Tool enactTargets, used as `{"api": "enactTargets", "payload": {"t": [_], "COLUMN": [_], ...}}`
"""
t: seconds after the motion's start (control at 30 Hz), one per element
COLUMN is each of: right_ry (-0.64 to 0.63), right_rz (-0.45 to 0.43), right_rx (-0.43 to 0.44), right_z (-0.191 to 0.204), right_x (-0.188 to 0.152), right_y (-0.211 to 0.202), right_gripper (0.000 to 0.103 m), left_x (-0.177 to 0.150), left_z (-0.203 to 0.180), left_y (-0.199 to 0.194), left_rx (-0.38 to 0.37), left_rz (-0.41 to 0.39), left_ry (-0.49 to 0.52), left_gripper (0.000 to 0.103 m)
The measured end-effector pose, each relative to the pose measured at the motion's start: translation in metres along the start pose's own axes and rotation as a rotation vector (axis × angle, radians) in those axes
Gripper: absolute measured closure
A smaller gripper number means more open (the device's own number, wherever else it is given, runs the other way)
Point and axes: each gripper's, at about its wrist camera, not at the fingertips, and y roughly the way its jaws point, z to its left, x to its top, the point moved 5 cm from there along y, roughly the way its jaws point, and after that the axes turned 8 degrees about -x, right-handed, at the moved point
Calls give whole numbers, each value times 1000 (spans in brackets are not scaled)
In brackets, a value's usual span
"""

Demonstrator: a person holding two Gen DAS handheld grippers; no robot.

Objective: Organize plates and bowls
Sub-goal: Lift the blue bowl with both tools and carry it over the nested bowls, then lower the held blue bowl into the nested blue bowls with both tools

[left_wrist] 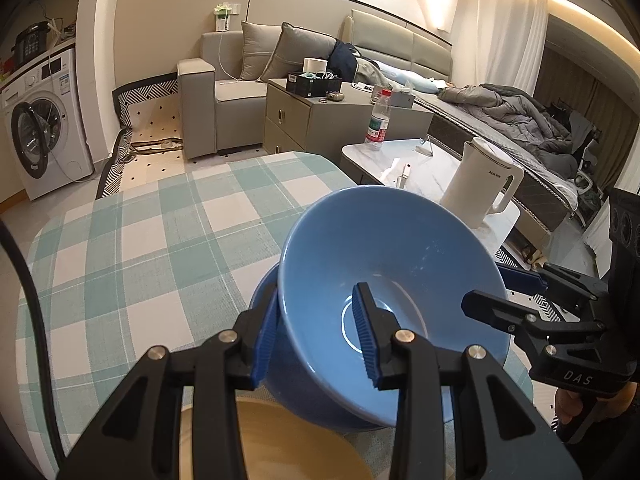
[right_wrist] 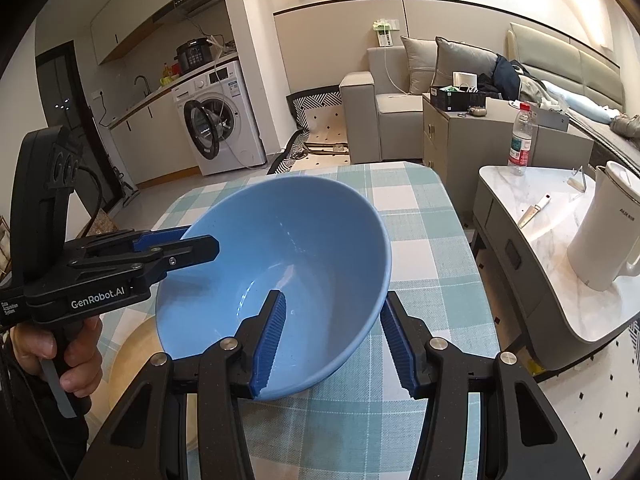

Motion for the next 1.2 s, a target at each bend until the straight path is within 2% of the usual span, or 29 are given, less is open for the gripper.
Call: {"api": "enactTargets", "payload": {"t": [1.2], "right_ry": [-58], "right_rz": [68], "right_rx": [-28], "right_z": [17], "right_x": [-20], "right_y": [43], "right_gripper": [52], "left_x": [-18], "left_z": [17], "left_y": [26], "left_rx": [83], "left_rz": [62], "left_ry": [4], "left_gripper": [68]}}
